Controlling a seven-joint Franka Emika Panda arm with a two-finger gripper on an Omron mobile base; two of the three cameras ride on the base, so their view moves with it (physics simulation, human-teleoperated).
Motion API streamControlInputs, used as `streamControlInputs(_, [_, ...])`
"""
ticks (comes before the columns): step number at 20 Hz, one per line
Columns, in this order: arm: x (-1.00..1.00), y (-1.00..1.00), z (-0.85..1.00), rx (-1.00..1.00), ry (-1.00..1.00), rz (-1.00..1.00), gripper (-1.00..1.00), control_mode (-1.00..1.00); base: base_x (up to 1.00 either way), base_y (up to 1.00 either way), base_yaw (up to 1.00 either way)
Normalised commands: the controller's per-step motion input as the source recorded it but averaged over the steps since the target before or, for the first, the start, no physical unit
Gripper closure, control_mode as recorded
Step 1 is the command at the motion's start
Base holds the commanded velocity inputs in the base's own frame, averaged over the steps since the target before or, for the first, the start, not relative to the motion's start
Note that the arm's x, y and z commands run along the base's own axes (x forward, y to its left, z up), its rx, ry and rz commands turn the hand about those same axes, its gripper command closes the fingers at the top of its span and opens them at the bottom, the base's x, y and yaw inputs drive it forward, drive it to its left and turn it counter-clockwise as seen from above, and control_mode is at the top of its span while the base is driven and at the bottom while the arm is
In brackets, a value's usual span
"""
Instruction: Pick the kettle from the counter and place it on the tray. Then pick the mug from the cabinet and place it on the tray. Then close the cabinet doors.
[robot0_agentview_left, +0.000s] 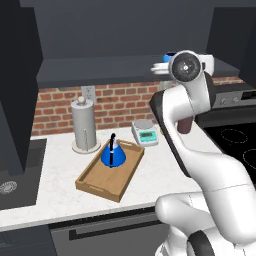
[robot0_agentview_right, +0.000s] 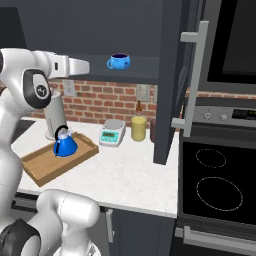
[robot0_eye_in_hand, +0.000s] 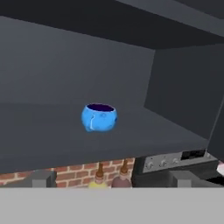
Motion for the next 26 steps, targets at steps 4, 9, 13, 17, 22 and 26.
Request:
streamControlInputs(4, [0.26, -0.13, 0.02, 0.16, 0.02, -0.03, -1.00, -1.00, 0.00, 0.00, 0.00])
streamControlInputs(9, [0.31, -0.04, 0.01, 0.08, 0.00, 0.00, -1.00, -1.00, 0.00, 0.00, 0.00])
streamControlInputs(13, [0.21, -0.08, 0.00, 0.03, 0.00, 0.00, -1.00, -1.00, 0.00, 0.00, 0.00])
streamControlInputs(17, [0.27, -0.09, 0.00, 0.00, 0.00, 0.00, -1.00, -1.00, 0.00, 0.00, 0.00])
streamControlInputs(22, [0.30, -0.03, 0.00, 0.00, 0.00, 0.00, -1.00, -1.00, 0.00, 0.00, 0.00])
streamControlInputs(26, [0.29, 0.00, -0.06, 0.00, -0.01, 0.00, -1.00, -1.00, 0.00, 0.00, 0.00])
